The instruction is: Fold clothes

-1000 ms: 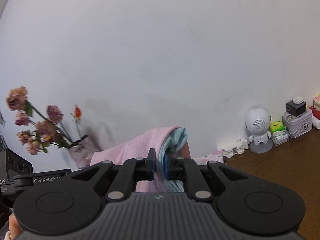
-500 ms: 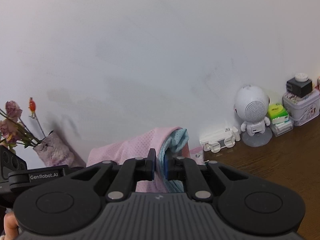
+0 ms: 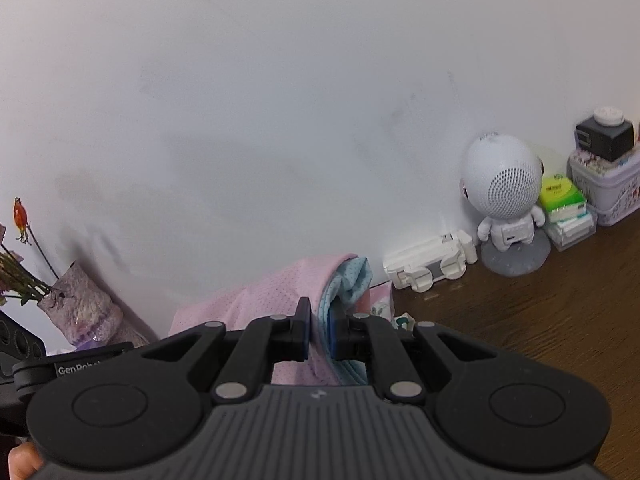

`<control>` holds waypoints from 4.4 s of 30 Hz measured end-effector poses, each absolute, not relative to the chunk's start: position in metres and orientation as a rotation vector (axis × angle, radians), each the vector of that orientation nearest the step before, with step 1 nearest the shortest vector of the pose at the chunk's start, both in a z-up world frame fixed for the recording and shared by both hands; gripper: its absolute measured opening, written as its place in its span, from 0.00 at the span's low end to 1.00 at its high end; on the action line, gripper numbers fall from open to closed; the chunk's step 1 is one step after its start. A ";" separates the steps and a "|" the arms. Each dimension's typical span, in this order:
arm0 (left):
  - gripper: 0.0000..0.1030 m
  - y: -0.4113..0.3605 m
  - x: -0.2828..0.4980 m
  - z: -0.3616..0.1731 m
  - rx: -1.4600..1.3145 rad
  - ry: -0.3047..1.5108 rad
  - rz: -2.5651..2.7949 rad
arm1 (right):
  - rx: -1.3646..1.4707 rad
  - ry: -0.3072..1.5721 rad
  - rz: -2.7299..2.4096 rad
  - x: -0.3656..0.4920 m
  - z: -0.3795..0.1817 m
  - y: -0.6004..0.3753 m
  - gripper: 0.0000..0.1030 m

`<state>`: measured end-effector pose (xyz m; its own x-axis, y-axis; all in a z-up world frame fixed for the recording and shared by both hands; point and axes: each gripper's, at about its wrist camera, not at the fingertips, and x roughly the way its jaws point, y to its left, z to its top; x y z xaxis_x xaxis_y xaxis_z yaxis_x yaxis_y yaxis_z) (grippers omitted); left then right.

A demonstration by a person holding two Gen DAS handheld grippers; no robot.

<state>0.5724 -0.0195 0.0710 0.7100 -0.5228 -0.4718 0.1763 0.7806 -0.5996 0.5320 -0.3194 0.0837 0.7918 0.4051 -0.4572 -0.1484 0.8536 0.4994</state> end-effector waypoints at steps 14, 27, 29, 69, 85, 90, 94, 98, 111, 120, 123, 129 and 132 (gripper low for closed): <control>0.45 -0.007 0.557 0.087 -0.624 0.690 -0.371 | 0.580 0.615 0.326 0.547 0.061 -0.333 0.13; 0.20 -0.020 0.549 0.105 -0.493 0.638 -0.323 | 0.577 0.418 0.296 0.522 0.089 -0.361 0.25; 0.11 -0.024 0.548 0.107 -0.471 0.632 -0.318 | 0.556 0.403 0.324 0.523 0.092 -0.353 0.19; 0.93 -0.052 0.507 0.108 -0.210 0.546 -0.193 | 0.115 0.478 0.312 0.502 0.094 -0.284 0.54; 0.98 -0.058 0.515 0.114 -0.162 0.662 -0.143 | 0.072 0.601 0.261 0.499 0.104 -0.290 1.00; 0.99 -0.060 0.509 0.117 -0.110 0.670 -0.133 | 0.056 0.609 0.261 0.492 0.106 -0.291 1.00; 1.00 -0.056 0.504 0.118 -0.133 0.675 -0.139 | 0.060 0.595 0.266 0.485 0.108 -0.291 1.00; 1.00 -0.052 0.500 0.118 -0.157 0.690 -0.144 | 0.057 0.593 0.265 0.478 0.109 -0.291 1.00; 1.00 -0.046 0.462 0.121 -0.170 0.709 -0.141 | 0.049 0.607 0.252 0.440 0.114 -0.290 1.00; 1.00 -0.051 0.403 0.124 -0.178 0.715 -0.176 | 0.014 0.609 0.223 0.388 0.122 -0.284 1.00; 1.00 -0.053 0.379 0.129 -0.170 0.702 -0.180 | 0.007 0.609 0.218 0.366 0.124 -0.282 1.00; 1.00 -0.053 0.324 0.137 -0.168 0.685 -0.188 | -0.005 0.618 0.214 0.318 0.126 -0.277 1.00; 1.00 -0.054 0.293 0.139 -0.155 0.679 -0.192 | -0.009 0.615 0.212 0.294 0.125 -0.276 1.00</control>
<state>0.2926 -0.0535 0.1386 0.7614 -0.2261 -0.6075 0.1255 0.9709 -0.2041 0.2938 -0.2759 0.1254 0.7957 0.1944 -0.5736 -0.1997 0.9783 0.0545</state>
